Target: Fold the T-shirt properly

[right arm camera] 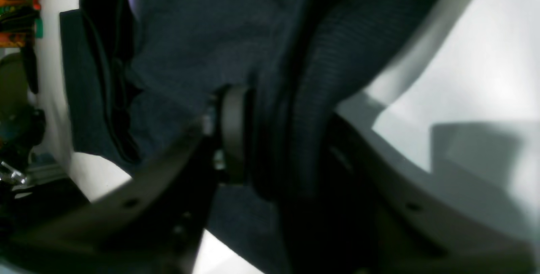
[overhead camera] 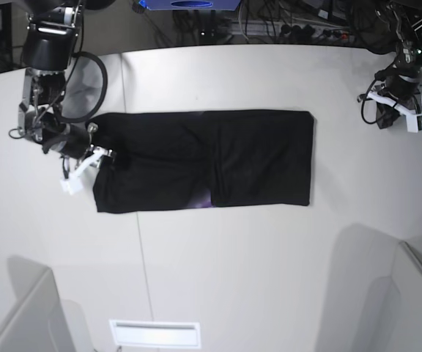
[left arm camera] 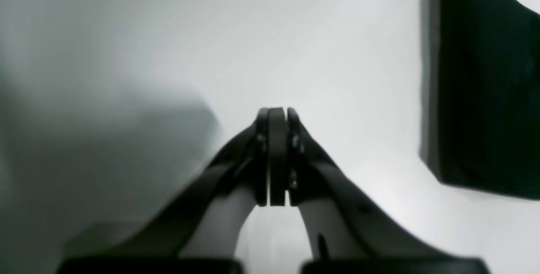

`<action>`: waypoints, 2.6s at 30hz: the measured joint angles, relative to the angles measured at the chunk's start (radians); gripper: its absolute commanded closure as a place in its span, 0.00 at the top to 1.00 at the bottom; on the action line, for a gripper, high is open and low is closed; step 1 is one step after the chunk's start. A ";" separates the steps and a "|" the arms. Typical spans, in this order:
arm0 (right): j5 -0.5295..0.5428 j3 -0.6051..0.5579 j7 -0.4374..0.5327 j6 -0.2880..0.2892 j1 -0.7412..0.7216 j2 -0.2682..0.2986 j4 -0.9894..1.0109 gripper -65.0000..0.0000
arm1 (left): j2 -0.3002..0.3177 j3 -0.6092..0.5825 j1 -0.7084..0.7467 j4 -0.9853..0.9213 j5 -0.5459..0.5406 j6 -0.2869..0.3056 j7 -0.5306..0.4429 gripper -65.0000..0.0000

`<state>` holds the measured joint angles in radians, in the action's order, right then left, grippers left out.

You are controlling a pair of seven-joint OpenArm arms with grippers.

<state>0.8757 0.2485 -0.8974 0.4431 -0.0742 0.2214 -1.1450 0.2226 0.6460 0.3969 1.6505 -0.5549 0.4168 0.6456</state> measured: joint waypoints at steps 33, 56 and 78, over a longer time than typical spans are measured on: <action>-0.660 -0.013 -0.033 -0.016 0.056 -0.173 -0.485 0.00 | -0.016 -0.477 -0.315 -0.178 0.207 -0.051 0.006 0.00; -0.697 -0.357 -0.072 -0.232 0.116 -0.213 -0.800 0.00 | -0.083 -0.536 -0.393 -0.186 0.341 -0.050 0.073 0.00; -0.694 -0.660 -0.069 -0.407 0.027 -0.271 -0.785 0.00 | -0.080 -0.536 -0.395 -0.186 0.341 -0.050 0.073 0.00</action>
<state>0.1822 -0.4110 -0.9665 0.0360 -0.0475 -0.0494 -1.9297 0.1421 0.1097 0.0021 1.4647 -0.2134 0.3672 0.7189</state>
